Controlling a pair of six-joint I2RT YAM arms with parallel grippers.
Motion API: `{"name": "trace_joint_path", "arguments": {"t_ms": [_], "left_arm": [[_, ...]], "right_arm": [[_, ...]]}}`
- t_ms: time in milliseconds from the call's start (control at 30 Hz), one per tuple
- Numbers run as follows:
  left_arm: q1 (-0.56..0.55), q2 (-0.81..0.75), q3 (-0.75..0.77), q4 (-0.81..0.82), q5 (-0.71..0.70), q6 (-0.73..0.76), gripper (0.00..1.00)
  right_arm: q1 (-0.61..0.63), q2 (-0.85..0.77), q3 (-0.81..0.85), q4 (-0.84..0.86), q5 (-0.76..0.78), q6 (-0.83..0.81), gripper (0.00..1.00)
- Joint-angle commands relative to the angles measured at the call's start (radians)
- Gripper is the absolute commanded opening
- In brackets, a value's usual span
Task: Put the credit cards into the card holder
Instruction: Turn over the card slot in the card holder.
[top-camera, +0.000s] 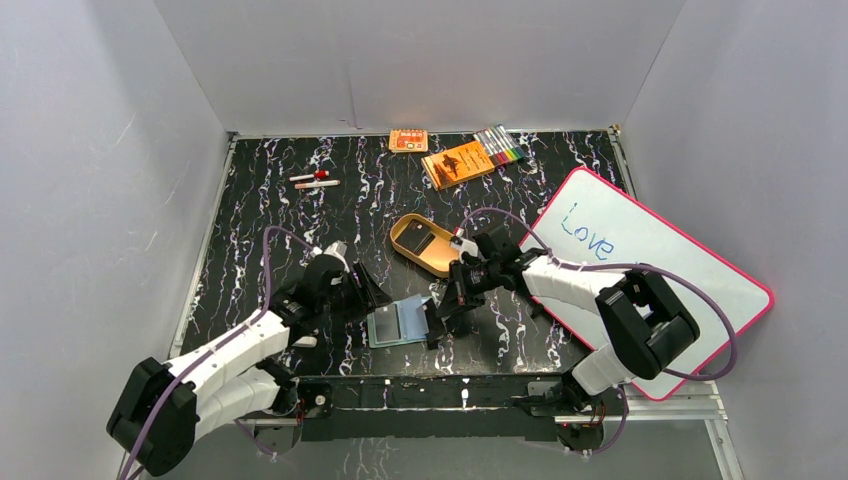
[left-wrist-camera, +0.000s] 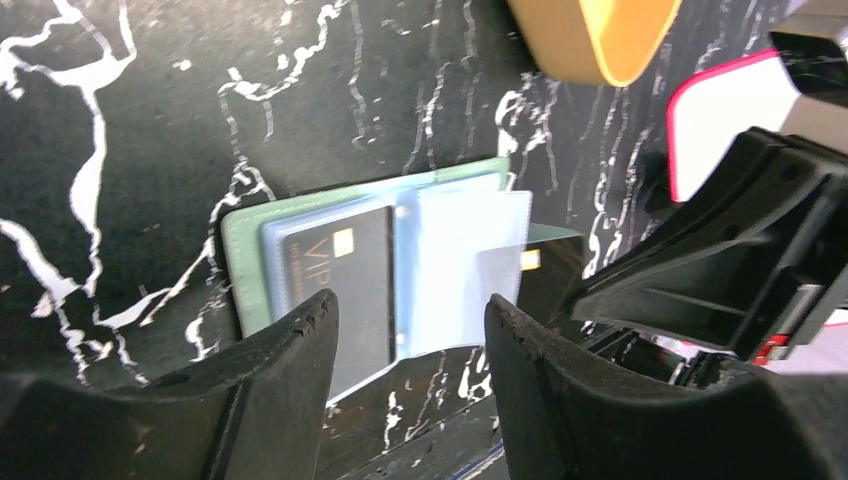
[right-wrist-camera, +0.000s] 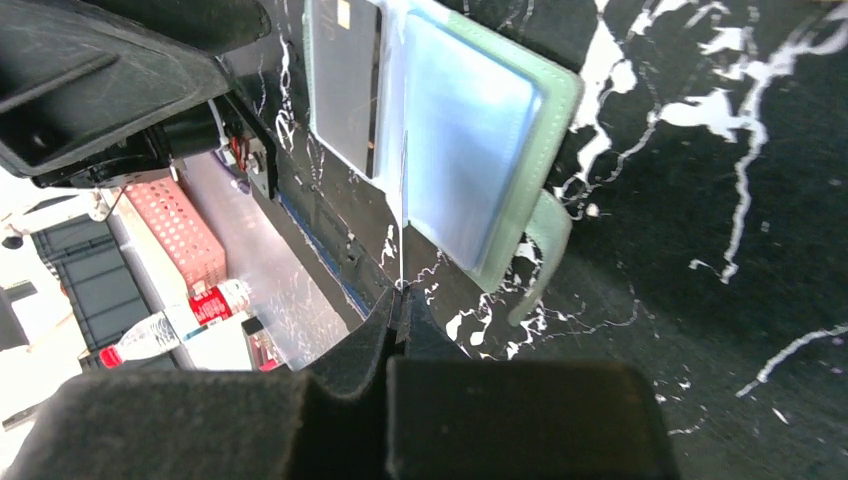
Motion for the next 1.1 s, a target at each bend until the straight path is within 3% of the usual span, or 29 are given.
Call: {"name": "trace_joint_path", "arguments": {"t_ms": [0, 500, 867, 1067], "left_arm": [[-0.002, 0.021, 0.069, 0.01, 0.057, 0.024, 0.54], [-0.007, 0.174, 0.092, 0.143, 0.212, 0.045, 0.57], [-0.026, 0.218, 0.127, 0.143, 0.216, 0.061, 0.6], [-0.026, 0.219, 0.117, 0.108, 0.182, 0.062, 0.52]], "right_arm": [[0.032, -0.022, 0.028, 0.064, -0.049, 0.002, 0.0], [0.066, 0.04, 0.06, 0.11, -0.048, 0.022, 0.0], [0.094, 0.062, 0.088, 0.11, -0.045, 0.021, 0.0], [0.098, 0.067, 0.087, 0.11, -0.04, 0.017, 0.0]]}}
